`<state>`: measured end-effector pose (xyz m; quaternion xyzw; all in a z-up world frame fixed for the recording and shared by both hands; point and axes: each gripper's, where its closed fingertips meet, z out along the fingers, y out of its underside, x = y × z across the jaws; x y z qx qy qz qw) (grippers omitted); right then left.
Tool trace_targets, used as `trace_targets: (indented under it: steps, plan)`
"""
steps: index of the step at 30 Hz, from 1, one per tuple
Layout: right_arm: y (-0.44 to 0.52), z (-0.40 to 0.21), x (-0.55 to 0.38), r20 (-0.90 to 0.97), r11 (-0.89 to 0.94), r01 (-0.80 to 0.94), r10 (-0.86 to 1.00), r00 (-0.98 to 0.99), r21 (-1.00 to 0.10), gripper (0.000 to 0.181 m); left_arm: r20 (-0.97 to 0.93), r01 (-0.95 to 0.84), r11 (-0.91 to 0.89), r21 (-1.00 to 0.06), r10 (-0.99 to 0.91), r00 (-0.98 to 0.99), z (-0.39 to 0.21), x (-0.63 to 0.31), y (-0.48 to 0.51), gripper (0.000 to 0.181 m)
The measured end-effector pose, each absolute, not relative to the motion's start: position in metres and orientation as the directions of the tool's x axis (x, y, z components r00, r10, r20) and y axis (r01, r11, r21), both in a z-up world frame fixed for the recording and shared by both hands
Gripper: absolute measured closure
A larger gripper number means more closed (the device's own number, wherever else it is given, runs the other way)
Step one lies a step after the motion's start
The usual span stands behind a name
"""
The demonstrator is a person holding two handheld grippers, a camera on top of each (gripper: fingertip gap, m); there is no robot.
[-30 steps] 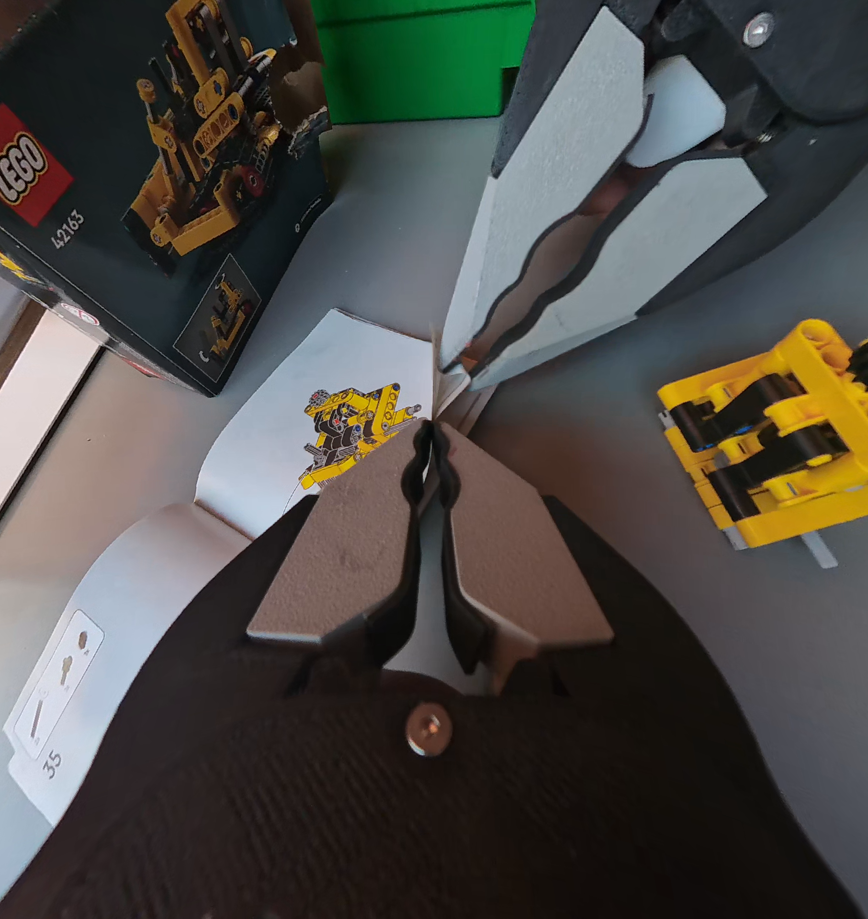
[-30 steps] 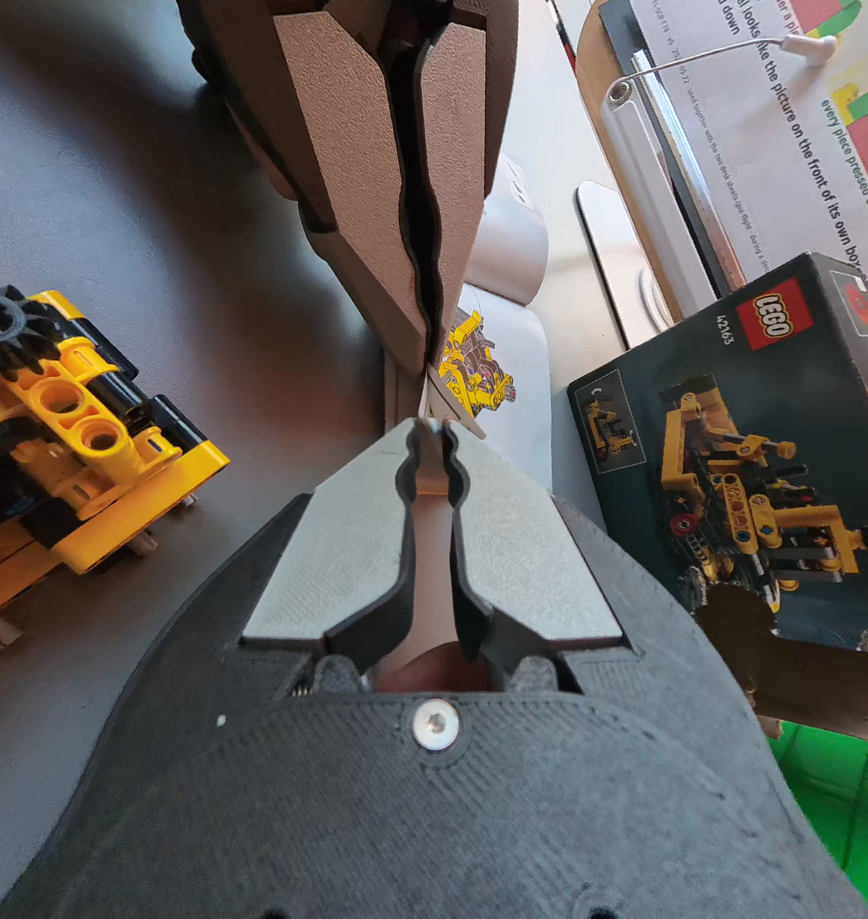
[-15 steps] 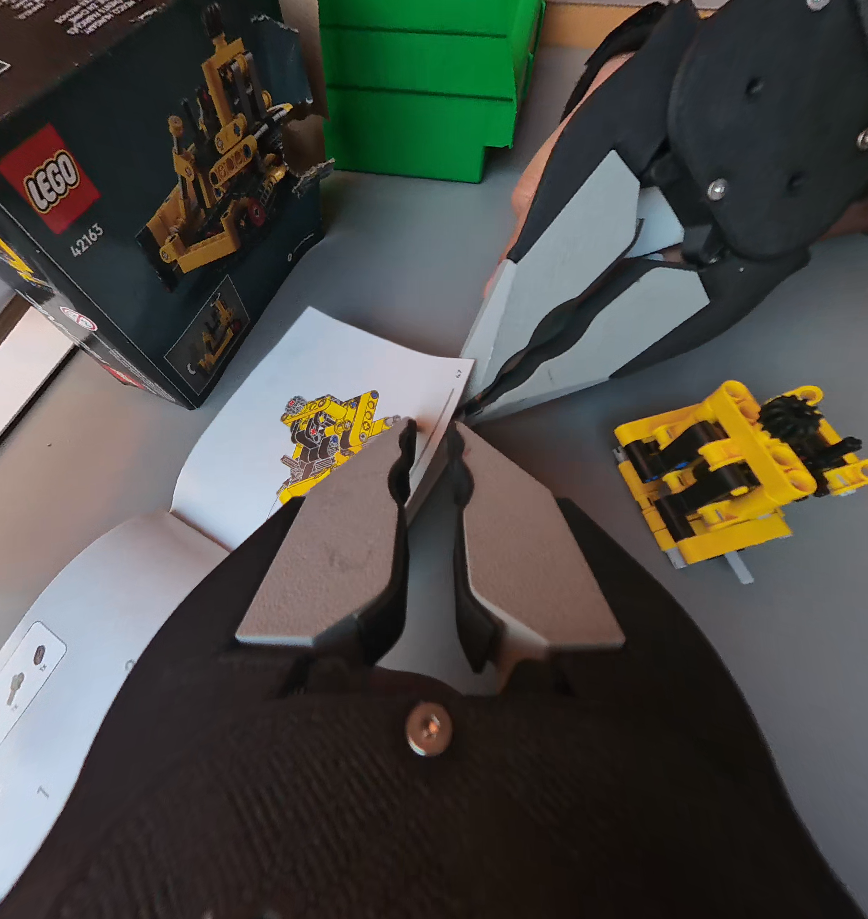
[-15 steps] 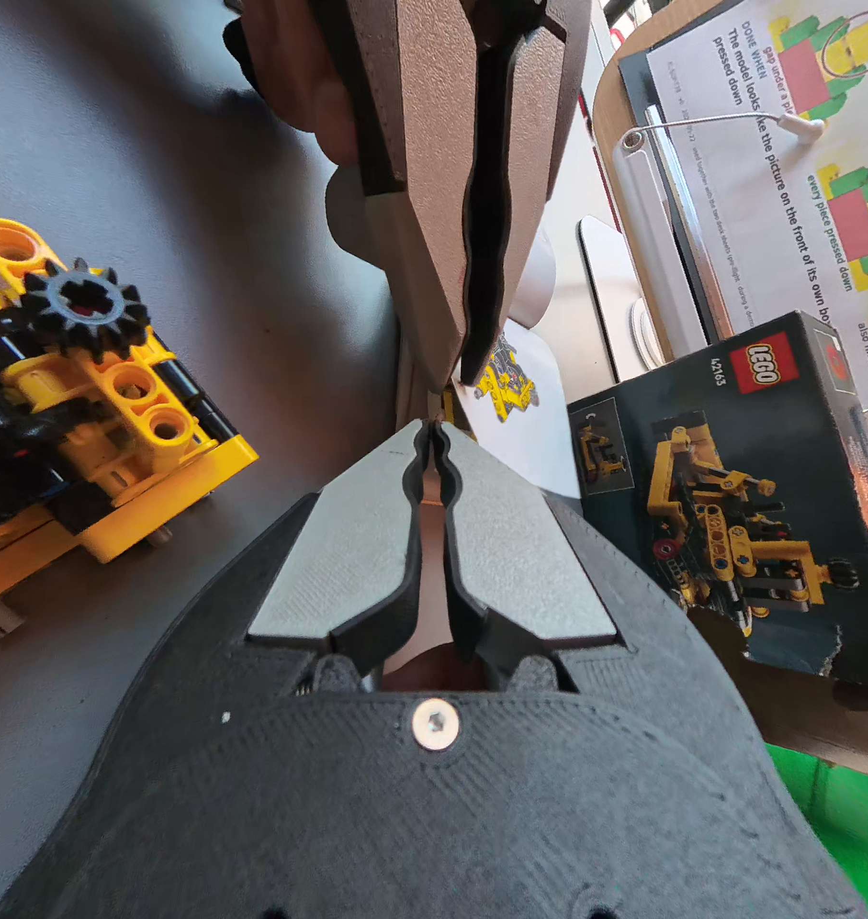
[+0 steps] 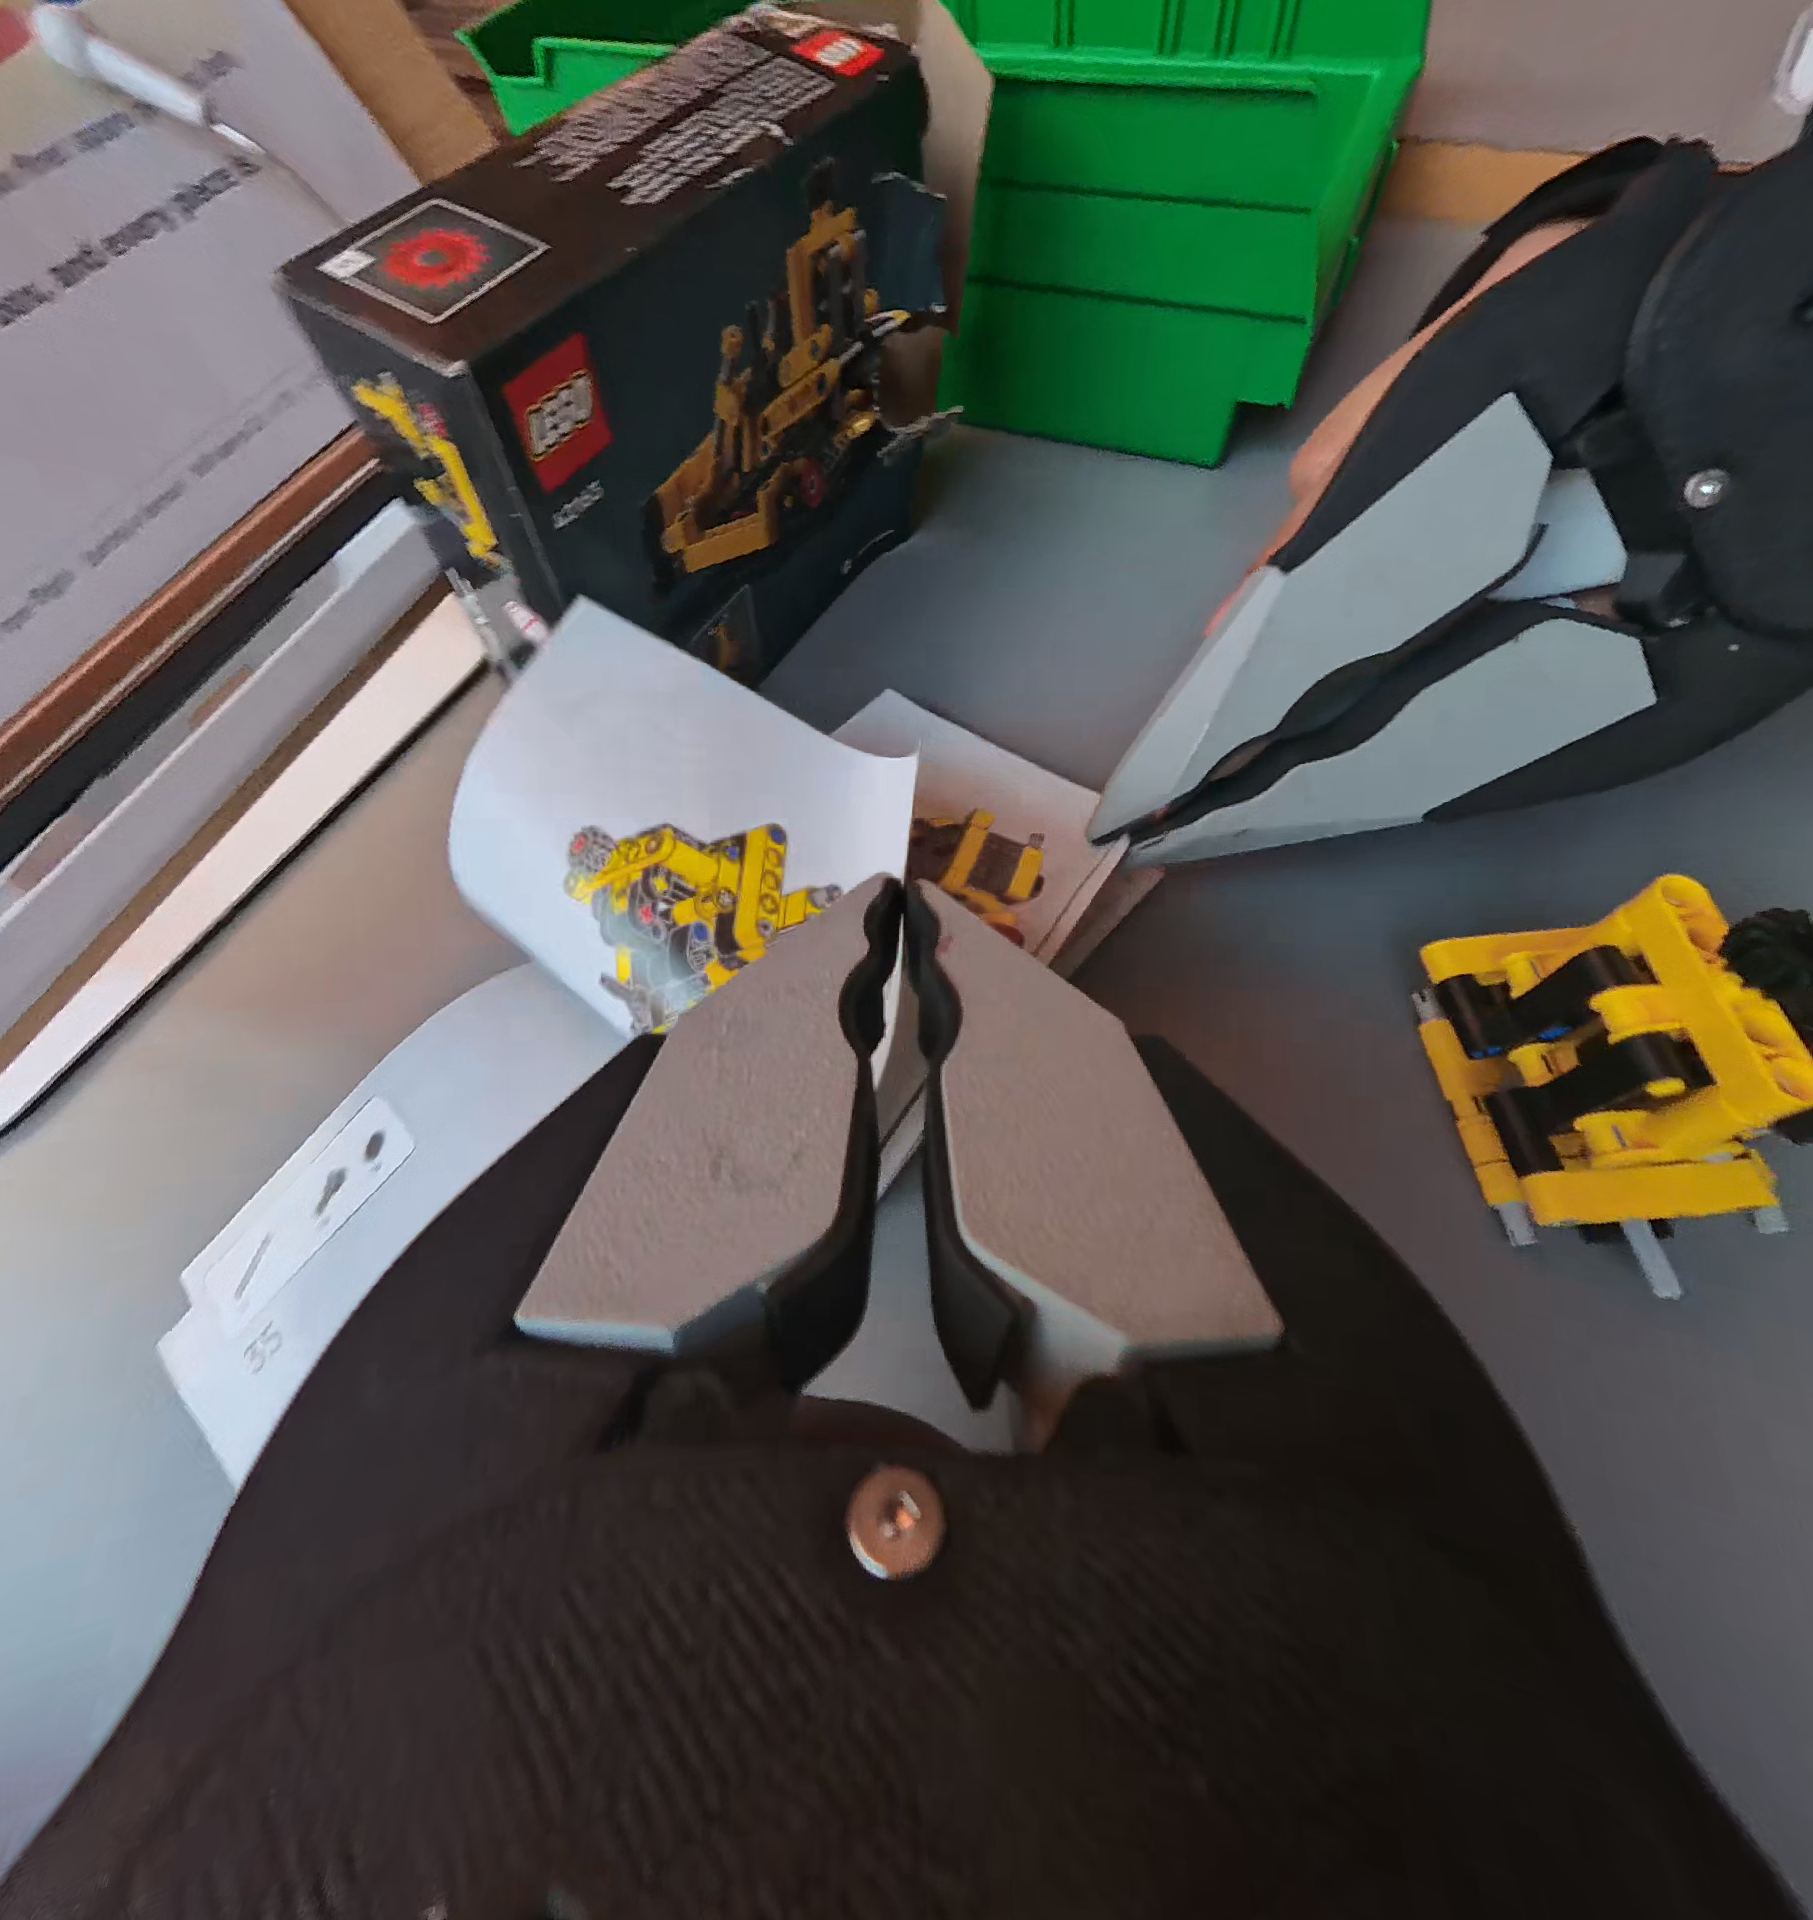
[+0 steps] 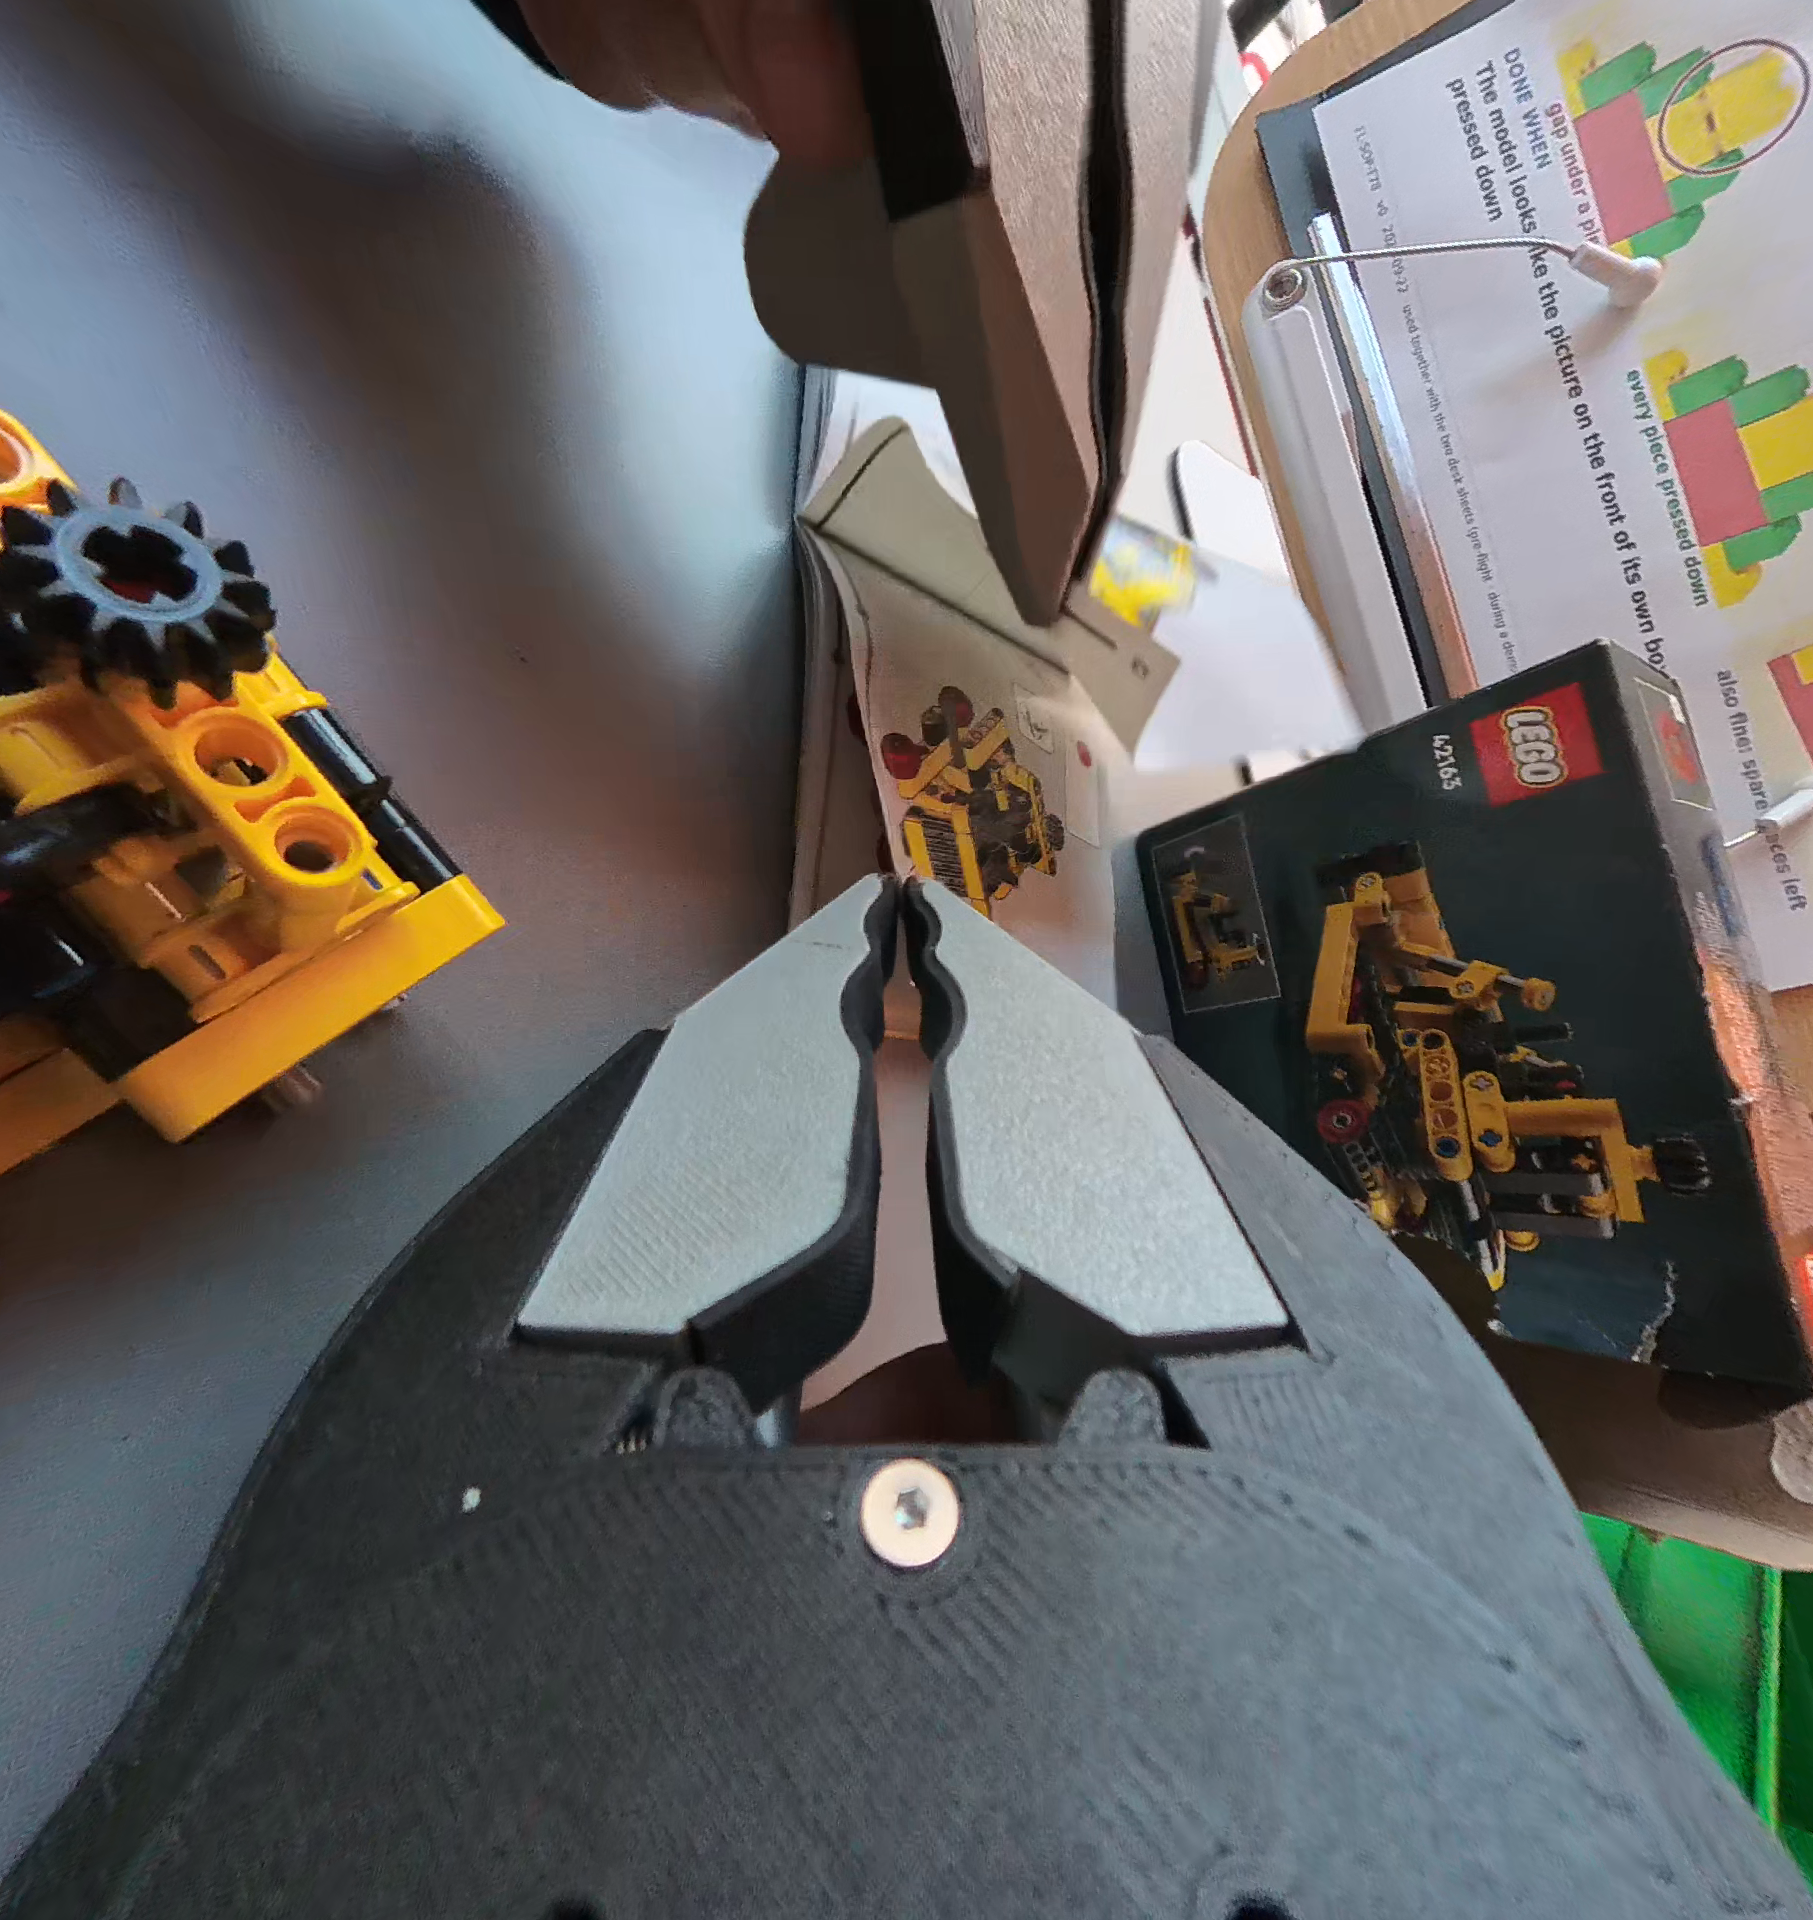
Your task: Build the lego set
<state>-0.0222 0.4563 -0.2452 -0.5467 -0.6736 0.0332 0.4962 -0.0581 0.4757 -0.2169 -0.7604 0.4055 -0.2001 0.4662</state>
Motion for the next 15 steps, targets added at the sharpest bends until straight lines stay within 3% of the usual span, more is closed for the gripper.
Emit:
trace_targets:
  steps: [10,15]
  plan:
    - [0.457,-0.237,-0.019,0.654,0.417,0.7,0.75,0.095,-0.58,0.181,-0.177,-0.374,-0.379,-0.846,-0.462,0.869,-0.22,-0.167,0.487,0.176]
    - [0.454,-0.236,-0.015,0.64,0.431,0.682,0.765,0.072,-0.591,0.181,-0.149,-0.262,-0.341,-0.903,-0.323,0.934,-0.189,-0.203,0.479,0.168]
